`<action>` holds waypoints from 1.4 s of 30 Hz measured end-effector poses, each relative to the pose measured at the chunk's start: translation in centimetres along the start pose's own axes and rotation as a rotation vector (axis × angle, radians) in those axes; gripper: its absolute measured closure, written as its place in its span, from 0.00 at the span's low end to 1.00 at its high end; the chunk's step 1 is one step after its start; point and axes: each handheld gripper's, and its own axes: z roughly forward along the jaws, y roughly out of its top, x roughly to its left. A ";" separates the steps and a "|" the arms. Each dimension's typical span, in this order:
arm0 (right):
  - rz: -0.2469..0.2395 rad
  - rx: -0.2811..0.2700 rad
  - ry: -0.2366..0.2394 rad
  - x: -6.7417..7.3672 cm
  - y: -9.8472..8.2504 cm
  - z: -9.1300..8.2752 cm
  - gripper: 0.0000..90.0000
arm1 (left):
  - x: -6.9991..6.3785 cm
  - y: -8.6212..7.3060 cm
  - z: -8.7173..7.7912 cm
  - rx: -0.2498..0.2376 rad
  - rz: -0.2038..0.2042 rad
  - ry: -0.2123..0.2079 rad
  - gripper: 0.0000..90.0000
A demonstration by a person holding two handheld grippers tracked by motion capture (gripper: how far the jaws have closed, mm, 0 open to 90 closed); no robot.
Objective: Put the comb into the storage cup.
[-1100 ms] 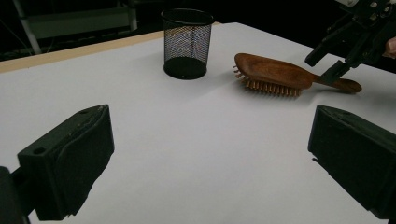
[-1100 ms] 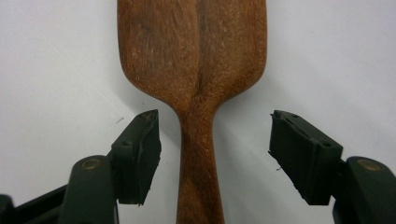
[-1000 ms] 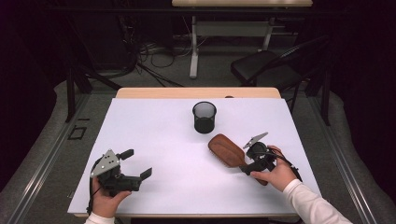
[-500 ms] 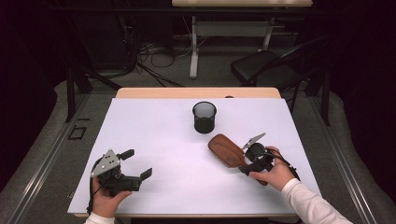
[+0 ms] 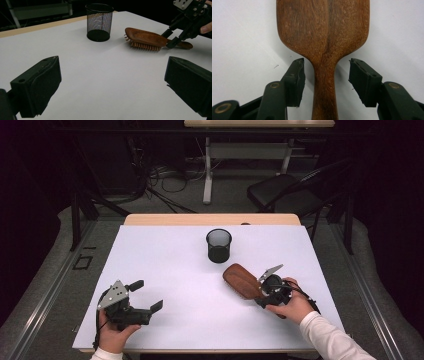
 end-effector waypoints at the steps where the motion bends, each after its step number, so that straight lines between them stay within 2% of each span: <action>1: 0.000 0.000 0.000 0.0 0.0 0.0 0.51 | 0.0 0.0 0.0 0.000 0.000 0.000 0.01; 6: 0.017 -0.013 0.008 -0.1 -0.2 0.1 0.52 | 0.0 0.0 0.0 0.001 0.000 -0.002 0.01; 11: -0.017 -0.010 0.014 0.1 -0.3 0.3 0.55 | 0.0 0.0 0.1 -0.001 -0.001 -0.001 0.01; 16: -0.024 -0.009 0.002 0.2 -0.2 0.5 0.58 | 0.0 0.0 0.0 0.002 0.001 -0.003 0.01; 22: -0.006 0.002 -0.002 0.2 -0.3 0.6 0.61 | 0.0 0.0 0.1 0.001 0.000 -0.002 0.01; 37: -0.007 -0.003 0.002 0.2 -0.2 0.6 0.73 | 0.0 0.0 0.1 0.004 -0.001 -0.002 0.01; 42: -0.020 -0.006 0.010 0.1 -0.2 0.7 0.76 | 0.0 0.0 0.1 0.004 0.000 -0.001 0.01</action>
